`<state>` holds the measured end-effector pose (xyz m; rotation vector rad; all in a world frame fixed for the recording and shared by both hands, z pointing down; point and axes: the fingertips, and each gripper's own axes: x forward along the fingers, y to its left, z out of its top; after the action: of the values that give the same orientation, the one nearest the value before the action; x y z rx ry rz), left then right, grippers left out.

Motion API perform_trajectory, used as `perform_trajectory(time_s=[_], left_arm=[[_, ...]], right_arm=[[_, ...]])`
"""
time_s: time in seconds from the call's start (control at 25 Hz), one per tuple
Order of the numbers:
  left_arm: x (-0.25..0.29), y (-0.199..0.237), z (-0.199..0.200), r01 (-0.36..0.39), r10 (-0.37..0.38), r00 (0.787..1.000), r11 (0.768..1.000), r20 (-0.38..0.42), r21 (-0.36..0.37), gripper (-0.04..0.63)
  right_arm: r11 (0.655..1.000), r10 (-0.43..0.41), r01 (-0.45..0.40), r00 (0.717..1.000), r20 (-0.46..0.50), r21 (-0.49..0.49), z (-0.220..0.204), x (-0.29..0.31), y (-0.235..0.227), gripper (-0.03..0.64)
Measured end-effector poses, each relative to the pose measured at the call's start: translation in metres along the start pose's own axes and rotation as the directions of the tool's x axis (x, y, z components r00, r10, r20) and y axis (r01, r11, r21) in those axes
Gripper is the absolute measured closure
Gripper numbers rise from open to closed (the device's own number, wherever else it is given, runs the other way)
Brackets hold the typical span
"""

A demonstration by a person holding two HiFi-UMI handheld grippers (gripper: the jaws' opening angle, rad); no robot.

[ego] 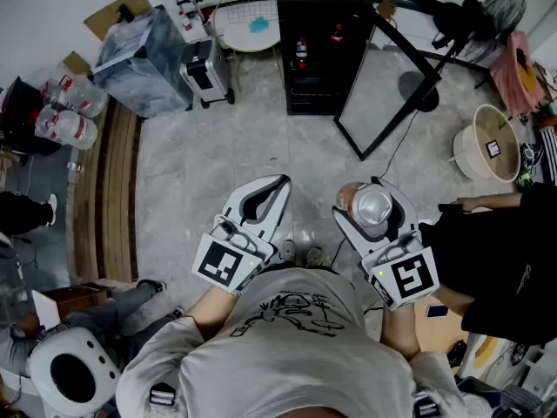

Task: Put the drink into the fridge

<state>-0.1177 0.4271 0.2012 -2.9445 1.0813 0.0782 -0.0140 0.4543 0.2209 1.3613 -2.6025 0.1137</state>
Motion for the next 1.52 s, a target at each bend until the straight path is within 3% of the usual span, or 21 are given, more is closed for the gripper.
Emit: perform_trajectory(time_s=[0.84, 1.2, 1.52], left_arm=[[-0.01, 0.056, -0.002, 0.019, -0.018, 1.0, 0.999, 0.025, -0.03, 0.572], [0.036, 0.082, 0.003, 0.018, -0.018, 1.0, 1.0, 0.025, -0.023, 0.574], [0.105, 0.095, -0.004, 0.018, -0.018, 1.0, 1.0, 0.007, 0.003, 0.574]], right_arm=[[1.0, -0.004, 0.004, 1.0, -0.017, 0.013, 0.009, 0.06, 0.022, 0.278], [1.0, -0.011, 0.012, 1.0, -0.015, 0.011, 0.018, 0.089, -0.023, 0.278], [1.0, -0.016, 0.016, 1.0, 0.008, 0.018, 0.017, 0.109, -0.091, 0.278]])
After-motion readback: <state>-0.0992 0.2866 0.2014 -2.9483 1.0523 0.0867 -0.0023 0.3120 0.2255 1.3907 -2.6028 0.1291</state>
